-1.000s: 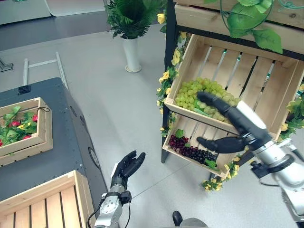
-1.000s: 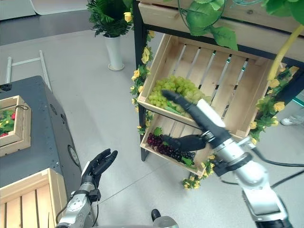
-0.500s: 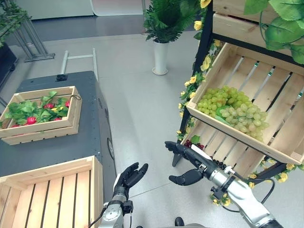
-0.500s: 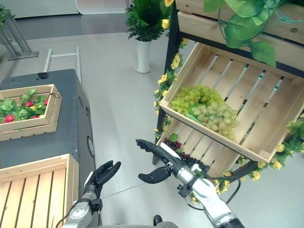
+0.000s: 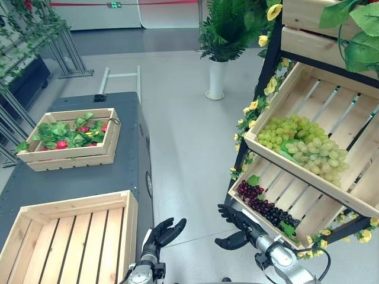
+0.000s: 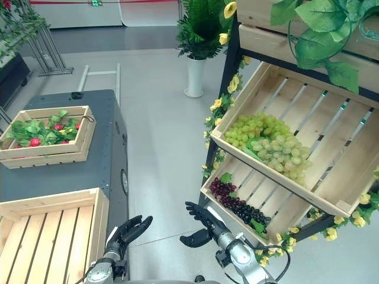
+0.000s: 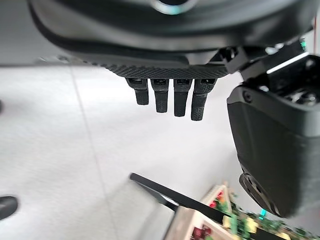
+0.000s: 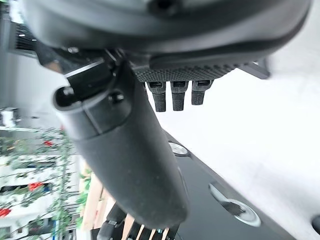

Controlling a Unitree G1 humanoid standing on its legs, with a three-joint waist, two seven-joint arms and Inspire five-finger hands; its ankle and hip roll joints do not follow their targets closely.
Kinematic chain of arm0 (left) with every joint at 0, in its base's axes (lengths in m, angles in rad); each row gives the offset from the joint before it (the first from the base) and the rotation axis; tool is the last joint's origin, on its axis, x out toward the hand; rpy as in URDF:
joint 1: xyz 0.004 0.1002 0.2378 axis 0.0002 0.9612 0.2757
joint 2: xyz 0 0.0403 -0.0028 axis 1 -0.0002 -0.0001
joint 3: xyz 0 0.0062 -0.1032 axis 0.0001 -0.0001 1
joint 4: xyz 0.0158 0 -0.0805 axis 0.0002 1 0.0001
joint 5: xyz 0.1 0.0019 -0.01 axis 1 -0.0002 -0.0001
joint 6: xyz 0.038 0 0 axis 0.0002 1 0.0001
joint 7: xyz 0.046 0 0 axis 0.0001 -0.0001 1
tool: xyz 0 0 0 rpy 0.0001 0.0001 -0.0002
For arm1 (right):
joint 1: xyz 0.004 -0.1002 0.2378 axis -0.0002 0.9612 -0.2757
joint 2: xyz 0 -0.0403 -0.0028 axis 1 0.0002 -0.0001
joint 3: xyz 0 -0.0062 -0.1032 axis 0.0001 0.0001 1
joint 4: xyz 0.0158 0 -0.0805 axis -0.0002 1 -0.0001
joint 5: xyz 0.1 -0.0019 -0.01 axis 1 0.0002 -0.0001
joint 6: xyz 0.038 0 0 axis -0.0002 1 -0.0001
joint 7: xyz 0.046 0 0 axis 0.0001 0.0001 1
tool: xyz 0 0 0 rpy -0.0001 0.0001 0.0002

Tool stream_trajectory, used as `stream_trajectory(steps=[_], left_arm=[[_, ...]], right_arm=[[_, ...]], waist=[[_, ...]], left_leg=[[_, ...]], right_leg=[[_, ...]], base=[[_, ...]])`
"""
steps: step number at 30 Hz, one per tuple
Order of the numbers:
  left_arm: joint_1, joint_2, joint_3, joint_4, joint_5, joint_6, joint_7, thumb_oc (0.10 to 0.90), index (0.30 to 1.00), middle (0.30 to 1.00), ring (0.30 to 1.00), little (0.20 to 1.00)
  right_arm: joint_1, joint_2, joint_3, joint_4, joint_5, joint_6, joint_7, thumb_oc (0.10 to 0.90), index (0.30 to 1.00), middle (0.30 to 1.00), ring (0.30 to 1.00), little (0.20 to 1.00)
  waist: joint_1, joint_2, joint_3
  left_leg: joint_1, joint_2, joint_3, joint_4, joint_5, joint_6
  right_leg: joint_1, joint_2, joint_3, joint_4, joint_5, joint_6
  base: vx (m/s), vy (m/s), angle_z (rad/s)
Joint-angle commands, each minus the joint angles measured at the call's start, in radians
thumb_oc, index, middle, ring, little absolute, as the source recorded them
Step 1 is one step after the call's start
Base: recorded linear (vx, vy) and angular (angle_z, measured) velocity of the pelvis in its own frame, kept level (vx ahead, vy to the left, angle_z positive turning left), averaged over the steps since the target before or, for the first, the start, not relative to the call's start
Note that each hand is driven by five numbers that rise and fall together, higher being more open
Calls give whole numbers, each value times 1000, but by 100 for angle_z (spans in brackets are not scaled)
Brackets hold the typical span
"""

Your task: Pick up the fruits from the basket on one side to the basket on the other side

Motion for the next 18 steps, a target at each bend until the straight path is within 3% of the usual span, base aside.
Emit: stream_trajectory(steps=[1, 6, 18], left_arm=[[-121, -16, -31, 30, 43, -91, -44, 800, 900, 900, 900, 900], [-129, -15, -62, 37, 59, -89, -66, 800, 900, 900, 900, 900], [-151, -17, -106, 50, 53, -41, -106, 800, 900, 900, 900, 900]], right_arm=[[-102, 52, -50, 21, 56, -143, -63, 800, 900, 900, 900, 900], [-98, 82, -71, 97, 111, -158, -65, 800, 900, 900, 900, 900], [-110, 117, -56, 153, 120, -100, -85, 800, 900, 900, 900, 900]], waist=[[25, -3, 13], [28, 12, 18], [50, 29, 31]], left_leg=[[32, -78, -25, 19, -131, 40], [34, -81, -42, 18, -130, 42], [24, -96, -93, 14, -116, 43]], right_leg=[[24, 32, -57, 19, -46, -30], [29, 31, -65, 27, -55, -34], [36, 20, -106, 25, -63, -39]], base=[[-13, 6, 5], [-2, 16, 11], [-7, 6, 7]])
